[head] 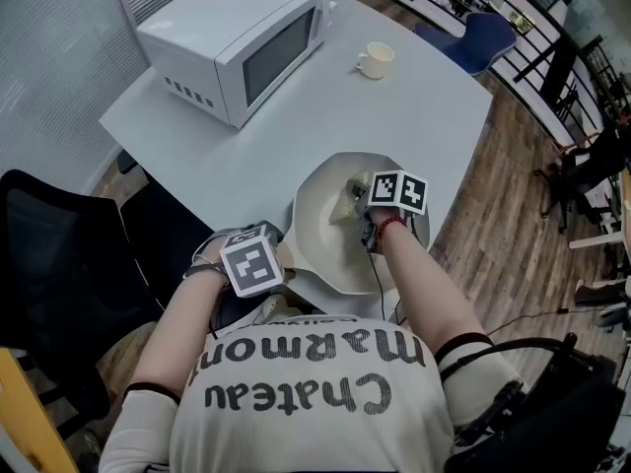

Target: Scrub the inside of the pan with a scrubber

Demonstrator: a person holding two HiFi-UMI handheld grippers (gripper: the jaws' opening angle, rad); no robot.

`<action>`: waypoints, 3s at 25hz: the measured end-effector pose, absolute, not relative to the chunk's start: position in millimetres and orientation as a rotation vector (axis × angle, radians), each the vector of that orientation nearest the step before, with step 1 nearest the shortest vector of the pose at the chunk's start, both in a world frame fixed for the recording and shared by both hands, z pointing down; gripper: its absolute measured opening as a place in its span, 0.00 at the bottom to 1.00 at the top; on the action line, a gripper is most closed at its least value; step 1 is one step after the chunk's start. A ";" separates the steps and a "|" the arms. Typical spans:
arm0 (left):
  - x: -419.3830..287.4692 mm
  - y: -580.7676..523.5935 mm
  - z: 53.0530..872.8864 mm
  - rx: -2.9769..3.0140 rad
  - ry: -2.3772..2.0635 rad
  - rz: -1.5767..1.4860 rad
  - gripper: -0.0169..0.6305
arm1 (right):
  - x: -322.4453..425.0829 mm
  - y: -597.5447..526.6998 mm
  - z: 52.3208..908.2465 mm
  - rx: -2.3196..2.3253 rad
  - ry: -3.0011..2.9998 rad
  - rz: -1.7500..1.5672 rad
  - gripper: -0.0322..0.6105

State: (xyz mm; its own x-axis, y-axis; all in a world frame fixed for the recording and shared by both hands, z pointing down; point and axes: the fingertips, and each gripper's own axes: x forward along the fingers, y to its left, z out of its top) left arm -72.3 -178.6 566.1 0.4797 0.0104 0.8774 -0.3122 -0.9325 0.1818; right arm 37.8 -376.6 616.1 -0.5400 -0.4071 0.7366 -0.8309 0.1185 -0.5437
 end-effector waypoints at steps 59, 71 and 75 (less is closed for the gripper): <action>-69.8 -166.7 558.0 2.436 -0.320 1.409 0.45 | -53.8 -276.1 594.1 0.837 -2.135 1.443 0.15; -70.9 -168.2 554.0 2.444 -0.318 1.344 0.45 | -4.5 -289.6 618.1 0.984 -1.852 0.821 0.14; -70.4 -168.2 554.6 2.445 -0.321 1.340 0.45 | 31.4 -303.2 620.1 1.076 -1.795 0.773 0.14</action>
